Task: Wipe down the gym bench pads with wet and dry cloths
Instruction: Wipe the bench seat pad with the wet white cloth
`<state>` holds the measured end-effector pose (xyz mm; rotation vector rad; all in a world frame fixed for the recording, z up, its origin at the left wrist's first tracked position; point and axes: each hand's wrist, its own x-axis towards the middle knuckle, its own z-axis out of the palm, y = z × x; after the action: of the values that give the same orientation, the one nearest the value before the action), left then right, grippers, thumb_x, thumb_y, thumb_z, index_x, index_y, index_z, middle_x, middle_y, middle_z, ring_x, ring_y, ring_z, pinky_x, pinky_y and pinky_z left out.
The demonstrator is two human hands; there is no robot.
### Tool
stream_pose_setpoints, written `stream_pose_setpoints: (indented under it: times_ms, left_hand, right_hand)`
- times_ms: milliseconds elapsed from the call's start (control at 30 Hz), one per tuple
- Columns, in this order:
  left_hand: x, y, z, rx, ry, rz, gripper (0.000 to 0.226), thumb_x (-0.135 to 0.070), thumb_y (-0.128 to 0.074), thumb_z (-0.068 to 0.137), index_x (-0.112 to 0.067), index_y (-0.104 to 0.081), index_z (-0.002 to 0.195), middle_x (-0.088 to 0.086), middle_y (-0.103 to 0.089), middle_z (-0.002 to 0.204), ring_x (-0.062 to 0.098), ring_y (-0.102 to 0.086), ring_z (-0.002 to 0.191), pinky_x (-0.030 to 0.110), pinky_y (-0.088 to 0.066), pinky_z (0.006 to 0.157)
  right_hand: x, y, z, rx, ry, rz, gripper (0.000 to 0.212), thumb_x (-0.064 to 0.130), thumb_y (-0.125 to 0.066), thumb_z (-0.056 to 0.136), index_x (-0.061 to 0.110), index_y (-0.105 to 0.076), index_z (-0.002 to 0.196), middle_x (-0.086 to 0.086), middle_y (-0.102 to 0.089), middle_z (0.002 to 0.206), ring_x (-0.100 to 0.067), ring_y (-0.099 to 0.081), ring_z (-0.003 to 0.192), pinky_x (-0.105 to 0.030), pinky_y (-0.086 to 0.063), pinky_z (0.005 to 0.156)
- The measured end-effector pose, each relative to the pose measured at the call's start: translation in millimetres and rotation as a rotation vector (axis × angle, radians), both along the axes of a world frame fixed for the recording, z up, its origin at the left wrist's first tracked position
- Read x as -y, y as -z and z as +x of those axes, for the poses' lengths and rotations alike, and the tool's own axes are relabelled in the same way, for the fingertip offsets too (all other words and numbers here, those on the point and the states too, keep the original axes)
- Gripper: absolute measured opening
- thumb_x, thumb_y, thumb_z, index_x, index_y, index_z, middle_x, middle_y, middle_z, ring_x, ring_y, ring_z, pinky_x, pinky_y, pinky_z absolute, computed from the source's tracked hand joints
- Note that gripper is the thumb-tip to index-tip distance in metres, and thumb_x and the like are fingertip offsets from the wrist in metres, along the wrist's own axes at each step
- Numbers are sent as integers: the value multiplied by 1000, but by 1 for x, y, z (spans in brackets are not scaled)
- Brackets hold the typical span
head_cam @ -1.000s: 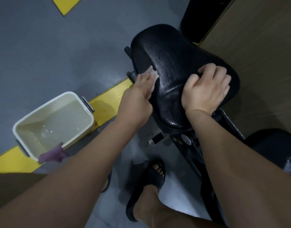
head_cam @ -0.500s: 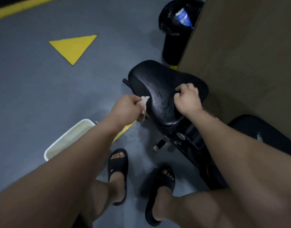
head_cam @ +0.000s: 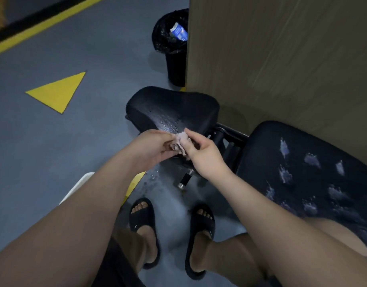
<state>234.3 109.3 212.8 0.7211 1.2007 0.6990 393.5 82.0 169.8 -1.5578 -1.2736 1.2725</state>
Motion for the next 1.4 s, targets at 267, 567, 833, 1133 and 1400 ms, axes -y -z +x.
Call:
stream_pose_setpoints:
  times_ms: [267, 567, 833, 1133, 1400]
  left_hand:
    - [-20, 17, 0, -181, 180, 66, 39, 4, -42, 95, -12, -74, 110, 7, -76, 110, 20, -71, 105, 38, -54, 99]
    - [-66, 56, -32, -1079, 390, 410, 54, -30, -66, 88, -21, -56, 141, 12, -48, 147, 25, -53, 129, 31, -42, 105]
    - [-64, 67, -31, -1078, 657, 290, 97, -37, -69, 93, -21, -3, 163, 9, 4, 169, 18, -1, 156, 26, -12, 120]
    - [-63, 69, -32, -1081, 639, 323, 94, -34, -68, 94, -22, -5, 162, 9, 5, 169, 19, -5, 156, 22, -13, 118]
    - [-66, 71, -37, -1058, 621, 347, 86, -29, -65, 95, -24, -12, 162, 8, 0, 169, 15, -9, 155, 21, -17, 117]
  right_hand:
    - [-23, 16, 1, 36, 152, -15, 36, 16, -66, 93, 22, -68, 128, 16, -69, 101, -2, -64, 96, -5, -47, 78]
    - [-113, 55, 29, 590, 146, 342, 35, 18, -62, 93, 12, -68, 127, -8, -61, 120, -29, -58, 110, -23, -39, 103]
    - [-96, 71, 12, 818, -272, 616, 24, 10, -61, 89, 11, -71, 110, -8, -63, 104, -30, -50, 87, -36, -49, 82]
    - [-147, 55, 18, 915, -304, 512, 14, 17, -58, 96, 16, -72, 100, -8, -57, 118, -32, -51, 103, -44, -48, 93]
    - [-57, 69, -1, 763, -532, 700, 17, 13, -63, 91, 13, -72, 106, -4, -64, 110, -27, -51, 90, -36, -48, 82]
